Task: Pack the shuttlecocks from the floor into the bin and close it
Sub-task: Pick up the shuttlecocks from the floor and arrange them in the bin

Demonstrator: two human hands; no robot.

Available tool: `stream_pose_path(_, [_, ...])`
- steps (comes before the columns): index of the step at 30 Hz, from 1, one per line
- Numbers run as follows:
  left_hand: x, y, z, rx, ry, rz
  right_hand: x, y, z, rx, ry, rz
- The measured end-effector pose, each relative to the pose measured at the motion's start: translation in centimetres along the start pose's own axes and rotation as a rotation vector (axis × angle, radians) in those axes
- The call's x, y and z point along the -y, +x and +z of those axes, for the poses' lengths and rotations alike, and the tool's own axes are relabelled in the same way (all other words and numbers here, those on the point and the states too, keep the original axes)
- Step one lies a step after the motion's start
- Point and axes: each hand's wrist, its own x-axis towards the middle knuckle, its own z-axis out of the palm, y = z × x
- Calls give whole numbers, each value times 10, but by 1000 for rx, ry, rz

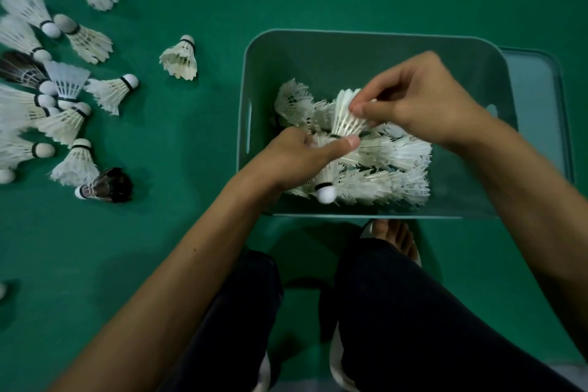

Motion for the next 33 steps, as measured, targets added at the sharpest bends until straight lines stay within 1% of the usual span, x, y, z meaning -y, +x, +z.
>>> stream_pose_path(2, [2, -1, -3, -18, 102, -10, -3, 7, -1, -153, 65, 86])
stream_pose_path(4, [2, -1, -5, -33, 295, -22, -3, 15, 7, -284, 94, 145])
stream_pose_path(6, [-1, -1, -5, -31, 431, -39, 1, 23, 23, -325, 112, 190])
stream_pose_path(9, [-1, -2, -2, 6, 529, -40, 12, 33, 53, -336, 81, 187])
stream_pose_path(11, [0, -3, -2, 2, 560, -20, 17, 39, 70, -317, 45, 151])
stream_pose_path(14, [1, -5, -4, -51, 521, 18, 20, 47, 86, -226, 60, 153])
stream_pose_path(17, [2, -5, -5, -123, 485, 77, 23, 45, 80, -110, 233, 195])
stream_pose_path(19, [1, -5, -5, -150, 442, 111, 22, 34, 67, -67, 340, 193])
stream_pose_path(20, [1, -4, -5, -159, 417, 129, 19, 28, 59, -85, 322, 165])
stream_pose_path(23, [0, -5, -4, -192, 382, 204, 10, 8, 38, -199, 98, 35])
stream_pose_path(24, [-1, -5, -3, -206, 370, 226, 9, 2, 33, -183, 50, 7])
stream_pose_path(25, [-2, -5, -3, -220, 355, 237, 9, -4, 29, -129, 32, -2])
stream_pose_path(28, [-6, -5, -4, -242, 281, 256, 9, -20, 25, 76, 24, 24])
stream_pose_path(31, [-9, -6, -4, -237, 247, 264, 8, -29, 23, 127, -20, -21])
stream_pose_path(33, [-10, -5, -4, -214, 234, 272, 7, -29, 23, 137, -172, -112])
